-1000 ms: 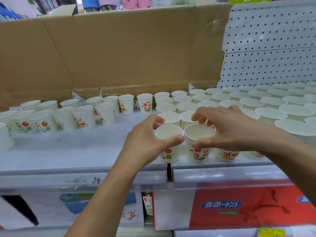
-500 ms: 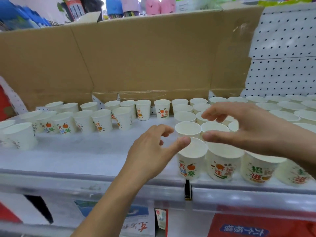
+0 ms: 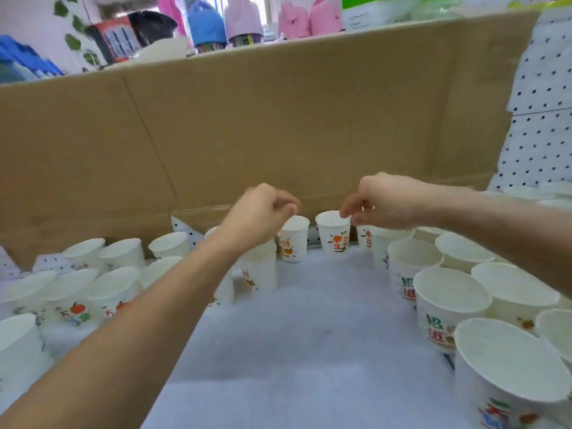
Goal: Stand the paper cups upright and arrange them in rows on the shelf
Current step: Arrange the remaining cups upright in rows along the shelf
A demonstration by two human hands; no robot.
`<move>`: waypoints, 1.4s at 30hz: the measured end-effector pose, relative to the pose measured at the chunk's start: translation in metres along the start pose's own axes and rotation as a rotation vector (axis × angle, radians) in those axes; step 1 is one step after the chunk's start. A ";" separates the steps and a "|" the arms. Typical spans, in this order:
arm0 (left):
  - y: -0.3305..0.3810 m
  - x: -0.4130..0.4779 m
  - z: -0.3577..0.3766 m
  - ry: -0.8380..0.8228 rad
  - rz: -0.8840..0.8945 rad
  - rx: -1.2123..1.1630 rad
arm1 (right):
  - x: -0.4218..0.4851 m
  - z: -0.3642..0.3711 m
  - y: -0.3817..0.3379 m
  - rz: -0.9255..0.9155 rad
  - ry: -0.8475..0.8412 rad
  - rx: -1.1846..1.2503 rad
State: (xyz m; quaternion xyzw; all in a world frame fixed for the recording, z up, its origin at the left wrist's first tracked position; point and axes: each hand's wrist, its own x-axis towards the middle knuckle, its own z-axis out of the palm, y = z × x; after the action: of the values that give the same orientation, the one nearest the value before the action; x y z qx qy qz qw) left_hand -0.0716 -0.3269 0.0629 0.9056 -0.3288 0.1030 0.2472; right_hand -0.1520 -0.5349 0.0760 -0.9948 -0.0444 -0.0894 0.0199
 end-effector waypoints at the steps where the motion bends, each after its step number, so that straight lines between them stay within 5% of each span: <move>1: -0.004 0.015 0.001 -0.052 -0.005 0.063 | 0.011 0.005 -0.001 0.017 -0.031 -0.044; 7: -0.024 0.054 0.016 -0.198 0.120 0.445 | 0.052 0.032 0.004 0.052 -0.120 -0.100; 24: -0.027 0.060 0.031 -0.136 0.200 0.078 | 0.063 0.042 0.005 -0.068 -0.013 -0.092; 29: -0.046 0.021 -0.020 0.007 0.024 -0.065 | 0.053 0.026 -0.015 -0.194 0.041 0.066; 34: -0.071 -0.047 -0.050 -0.084 -0.114 0.083 | 0.058 0.033 -0.064 -0.403 -0.026 0.181; 42: -0.082 -0.070 -0.043 -0.190 -0.139 0.297 | 0.063 0.049 -0.078 -0.466 -0.090 0.045</move>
State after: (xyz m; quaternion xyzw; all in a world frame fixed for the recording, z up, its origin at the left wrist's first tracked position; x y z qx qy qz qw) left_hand -0.0730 -0.2118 0.0437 0.9583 -0.2685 0.0473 0.0851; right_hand -0.0891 -0.4491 0.0411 -0.9600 -0.2756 -0.0460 0.0192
